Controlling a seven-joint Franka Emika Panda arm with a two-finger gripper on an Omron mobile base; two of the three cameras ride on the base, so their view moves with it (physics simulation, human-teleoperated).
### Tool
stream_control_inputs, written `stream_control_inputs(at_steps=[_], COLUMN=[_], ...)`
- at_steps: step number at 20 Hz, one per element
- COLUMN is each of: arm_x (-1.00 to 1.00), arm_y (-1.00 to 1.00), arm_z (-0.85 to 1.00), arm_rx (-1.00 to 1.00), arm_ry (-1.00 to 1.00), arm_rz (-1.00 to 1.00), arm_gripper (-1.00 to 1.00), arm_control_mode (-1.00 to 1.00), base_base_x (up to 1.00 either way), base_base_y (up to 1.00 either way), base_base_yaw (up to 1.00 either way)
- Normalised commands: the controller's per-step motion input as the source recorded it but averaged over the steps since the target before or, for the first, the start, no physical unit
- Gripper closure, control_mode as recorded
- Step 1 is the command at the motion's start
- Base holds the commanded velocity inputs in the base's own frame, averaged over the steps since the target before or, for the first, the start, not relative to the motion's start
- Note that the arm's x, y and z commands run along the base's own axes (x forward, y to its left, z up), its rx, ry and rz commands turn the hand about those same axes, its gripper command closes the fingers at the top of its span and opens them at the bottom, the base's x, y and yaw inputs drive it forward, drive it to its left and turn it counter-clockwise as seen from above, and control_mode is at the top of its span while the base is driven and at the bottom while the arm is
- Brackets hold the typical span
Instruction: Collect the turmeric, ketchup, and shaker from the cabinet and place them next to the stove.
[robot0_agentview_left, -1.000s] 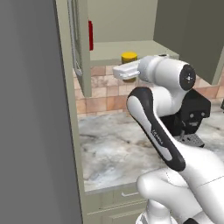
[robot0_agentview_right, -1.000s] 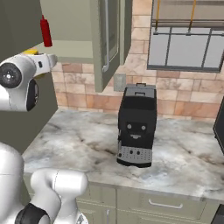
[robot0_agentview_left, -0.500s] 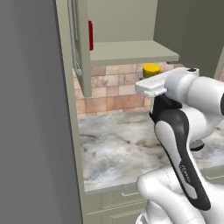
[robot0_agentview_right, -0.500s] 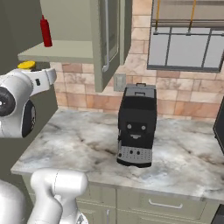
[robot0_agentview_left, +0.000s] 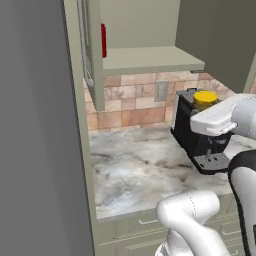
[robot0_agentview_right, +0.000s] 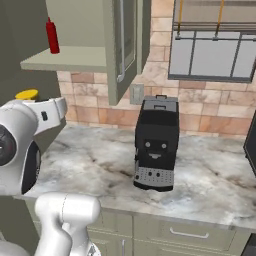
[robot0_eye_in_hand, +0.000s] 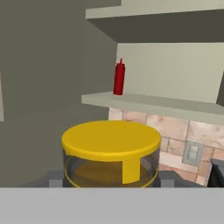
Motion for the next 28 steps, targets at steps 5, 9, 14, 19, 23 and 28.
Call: stream_control_inputs(at_steps=[5, 9, 14, 19, 23, 28], arm_x=[-0.8, 0.0, 0.0, 0.0, 0.0, 0.0], arm_y=[-0.05, 0.0, 0.0, 0.0, 0.0, 0.0], arm_z=[-0.56, 0.0, 0.0, 0.0, 0.0, 0.0], arm_rx=[-0.07, 0.0, 0.0, 0.0, 0.0, 0.0], arm_ry=[0.0, 0.0, 0.0, 0.0, 0.0, 0.0], arm_rz=[0.13, 0.0, 0.0, 0.0, 0.0, 0.0], arm_gripper=[1.0, 1.0, 1.0, 1.0, 1.0, 1.0], arm_control_mode=[-1.0, 1.0, 1.0, 1.0, 1.0, 1.0], base_base_x=[0.0, -0.88, -1.0, -0.74, -0.29, -0.43], base_base_y=[0.0, 0.0, 0.05, 0.31, 0.15, 0.0], base_base_yaw=[0.0, 0.22, 0.3, 0.41, 0.58, 0.56])
